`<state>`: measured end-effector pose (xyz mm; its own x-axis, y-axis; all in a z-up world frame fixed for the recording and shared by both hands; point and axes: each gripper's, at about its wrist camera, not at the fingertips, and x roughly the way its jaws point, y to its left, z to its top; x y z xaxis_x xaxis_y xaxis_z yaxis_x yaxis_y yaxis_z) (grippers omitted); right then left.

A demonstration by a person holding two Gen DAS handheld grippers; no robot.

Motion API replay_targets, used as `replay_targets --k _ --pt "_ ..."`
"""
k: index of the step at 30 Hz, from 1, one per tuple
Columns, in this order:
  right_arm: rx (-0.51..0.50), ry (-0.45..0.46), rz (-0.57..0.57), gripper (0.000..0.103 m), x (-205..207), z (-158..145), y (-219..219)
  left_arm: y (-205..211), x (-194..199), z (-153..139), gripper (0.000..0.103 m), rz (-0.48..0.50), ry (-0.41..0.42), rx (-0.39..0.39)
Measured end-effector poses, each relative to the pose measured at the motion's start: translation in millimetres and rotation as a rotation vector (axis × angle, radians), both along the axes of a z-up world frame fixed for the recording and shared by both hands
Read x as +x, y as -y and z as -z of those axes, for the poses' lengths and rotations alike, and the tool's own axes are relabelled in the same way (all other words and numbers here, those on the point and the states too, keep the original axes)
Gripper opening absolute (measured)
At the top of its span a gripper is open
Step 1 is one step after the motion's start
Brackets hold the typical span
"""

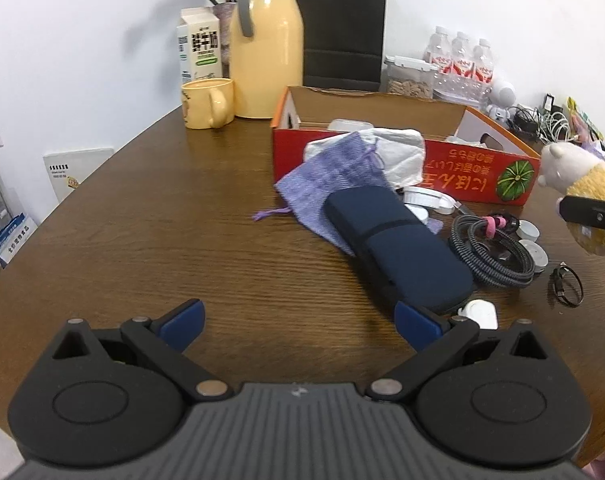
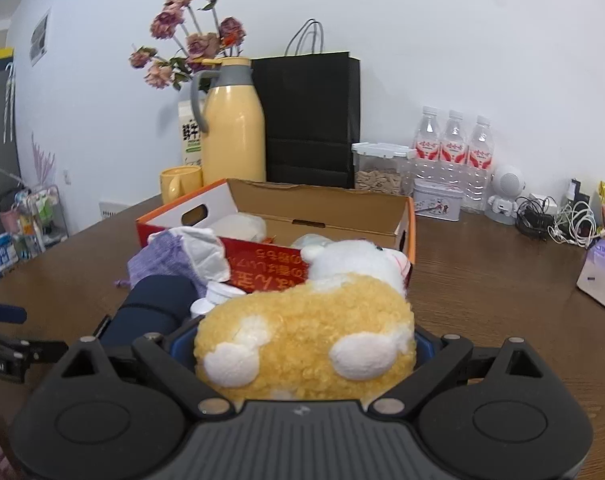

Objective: Organize objects
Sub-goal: 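Grasp the navy blue case with the left gripper while the right holds the plush sheep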

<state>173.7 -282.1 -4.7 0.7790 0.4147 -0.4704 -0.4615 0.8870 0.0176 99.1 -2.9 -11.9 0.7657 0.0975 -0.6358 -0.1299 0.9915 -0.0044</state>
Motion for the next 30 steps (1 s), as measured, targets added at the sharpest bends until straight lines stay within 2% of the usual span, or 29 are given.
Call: replay_targets --k 9,16,22,28,30 --pt "0.072 0.015 -0.009 0.096 17.9 13.0 5.0 30.4 36.2 -2.2 0.103 -0.032 -0.013 -0.009" --pt "0.102 0.019 0.005 0.096 24.7 23.5 10.6 46.8 72.3 0.7 0.103 -0.127 -0.005 -0.040" --pt "0.111 0.020 0.023 0.096 26.2 30.1 14.8 57.4 88.1 10.7 0.101 -0.160 -0.026 -0.020" --pt "0.110 0.027 0.027 0.096 23.8 32.7 13.8 64.8 93.2 20.2 0.089 -0.157 -0.051 -0.017" --pt "0.108 0.031 0.029 0.096 22.7 32.9 13.9 66.1 92.3 20.5 0.076 -0.136 -0.041 -0.027"
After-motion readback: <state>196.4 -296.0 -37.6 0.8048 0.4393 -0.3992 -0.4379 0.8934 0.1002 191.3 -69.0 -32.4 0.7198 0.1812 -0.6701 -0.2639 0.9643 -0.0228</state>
